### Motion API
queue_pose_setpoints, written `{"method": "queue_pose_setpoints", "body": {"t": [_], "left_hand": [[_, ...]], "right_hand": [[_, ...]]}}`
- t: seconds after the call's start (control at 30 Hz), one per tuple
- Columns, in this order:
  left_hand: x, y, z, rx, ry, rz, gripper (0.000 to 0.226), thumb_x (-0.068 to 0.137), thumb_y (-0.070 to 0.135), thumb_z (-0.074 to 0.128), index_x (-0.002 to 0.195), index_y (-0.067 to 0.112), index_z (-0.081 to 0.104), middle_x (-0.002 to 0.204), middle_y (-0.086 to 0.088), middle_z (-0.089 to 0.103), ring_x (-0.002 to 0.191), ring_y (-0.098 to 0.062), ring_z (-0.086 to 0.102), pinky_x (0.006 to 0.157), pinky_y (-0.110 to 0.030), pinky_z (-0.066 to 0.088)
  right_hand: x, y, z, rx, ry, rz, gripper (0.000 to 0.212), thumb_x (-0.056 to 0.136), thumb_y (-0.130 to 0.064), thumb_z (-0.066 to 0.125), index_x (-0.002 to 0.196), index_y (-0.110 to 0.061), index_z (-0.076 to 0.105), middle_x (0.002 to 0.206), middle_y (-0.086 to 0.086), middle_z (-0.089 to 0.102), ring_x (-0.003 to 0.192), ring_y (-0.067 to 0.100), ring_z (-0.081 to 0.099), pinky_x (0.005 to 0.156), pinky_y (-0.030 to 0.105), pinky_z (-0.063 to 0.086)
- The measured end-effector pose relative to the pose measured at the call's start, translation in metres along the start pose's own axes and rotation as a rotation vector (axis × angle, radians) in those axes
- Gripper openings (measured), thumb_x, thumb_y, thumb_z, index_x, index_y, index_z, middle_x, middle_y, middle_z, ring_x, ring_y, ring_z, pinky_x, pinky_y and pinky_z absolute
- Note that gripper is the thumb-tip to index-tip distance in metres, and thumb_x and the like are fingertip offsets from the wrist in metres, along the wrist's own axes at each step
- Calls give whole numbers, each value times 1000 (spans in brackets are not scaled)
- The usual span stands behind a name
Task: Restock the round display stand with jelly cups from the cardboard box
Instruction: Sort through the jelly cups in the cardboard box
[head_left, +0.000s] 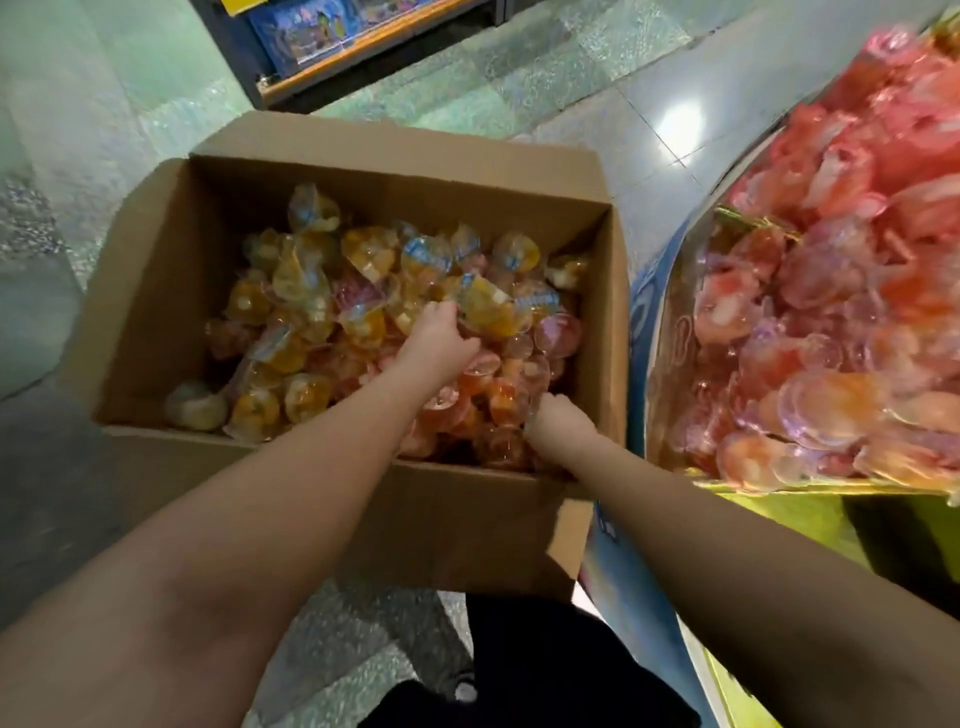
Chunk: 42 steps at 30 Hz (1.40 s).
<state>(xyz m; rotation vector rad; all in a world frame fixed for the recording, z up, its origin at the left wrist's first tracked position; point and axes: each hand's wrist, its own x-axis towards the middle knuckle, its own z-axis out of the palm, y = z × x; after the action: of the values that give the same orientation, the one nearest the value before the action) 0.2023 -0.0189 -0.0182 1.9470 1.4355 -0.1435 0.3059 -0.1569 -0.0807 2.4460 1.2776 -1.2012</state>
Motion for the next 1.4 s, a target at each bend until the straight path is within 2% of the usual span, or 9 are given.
{"method": "queue_pose_setpoints", "body": {"t": [0.2, 0.5, 0.73, 0.93, 1.0, 1.13, 1.23, 1.33, 1.4], "left_hand": [[53, 13, 24, 140, 16, 29, 77, 92, 39, 64, 153, 13, 25, 154, -9, 28, 141, -28, 30, 115, -42, 32], [90, 19, 52, 395, 172, 47, 66, 90, 45, 66, 142, 11, 41, 141, -11, 44, 131, -30, 40, 108, -43, 36], [73, 24, 37, 34, 234, -10, 72, 88, 40, 70, 144, 8, 40, 147, -11, 37, 137, -28, 36, 114, -41, 31], [-8, 9, -7, -366, 177, 56, 75, 85, 44, 72, 145, 12, 40, 140, -7, 39, 125, -21, 47, 108, -32, 38], [-49, -1, -18, -511, 129, 86, 75, 84, 44, 75, 144, 16, 40, 139, -3, 44, 121, -19, 52, 104, -38, 46], [-141, -20, -32, -622, 44, 169, 75, 85, 38, 75, 145, 23, 32, 131, 3, 54, 114, -15, 58, 95, -37, 53], [-211, -30, -33, -655, -14, 252, 76, 85, 36, 75, 146, 26, 30, 129, 10, 55, 113, -9, 57, 96, -34, 52], [-272, -33, -28, -701, -116, 306, 73, 85, 25, 76, 144, 25, 34, 125, 10, 58, 113, -9, 58, 104, -44, 48], [-308, -30, -23, -675, -164, 336, 73, 84, 22, 76, 144, 24, 34, 125, 10, 57, 115, -10, 57, 107, -43, 45]], "right_hand": [[11, 1, 12, -18, 2, 81, 49, 93, -15, 56, 140, -12, 44, 136, 11, 48, 123, 29, 48, 109, 44, 42], [13, 4, 17, -73, 62, 92, 50, 96, -13, 54, 144, -16, 39, 141, 8, 45, 130, 30, 40, 113, 45, 32], [-3, 1, 11, -22, 188, 88, 44, 94, -13, 57, 137, -13, 46, 134, 8, 49, 124, 27, 45, 107, 42, 40], [-51, -3, -13, 256, 288, 43, 68, 84, -23, 74, 143, -16, 41, 136, 4, 48, 127, 26, 45, 108, 43, 43], [-80, -3, -24, 496, 352, 13, 69, 80, -28, 79, 139, -18, 45, 129, 0, 53, 116, 20, 55, 96, 40, 53], [-165, 0, -26, 885, 414, -113, 61, 86, -24, 75, 138, -18, 44, 123, -6, 58, 103, 8, 59, 73, 9, 48], [-235, 8, -3, 1004, 510, -173, 62, 85, -29, 77, 136, -23, 43, 122, -9, 60, 108, 5, 59, 84, 10, 44], [-297, 18, 29, 1162, 593, -201, 48, 86, -17, 76, 122, -27, 47, 112, -14, 63, 92, -14, 59, 77, 1, 41], [-332, 30, 48, 1275, 654, -213, 42, 85, -11, 76, 115, -28, 51, 112, -11, 66, 89, -13, 62, 81, 8, 45]]}}
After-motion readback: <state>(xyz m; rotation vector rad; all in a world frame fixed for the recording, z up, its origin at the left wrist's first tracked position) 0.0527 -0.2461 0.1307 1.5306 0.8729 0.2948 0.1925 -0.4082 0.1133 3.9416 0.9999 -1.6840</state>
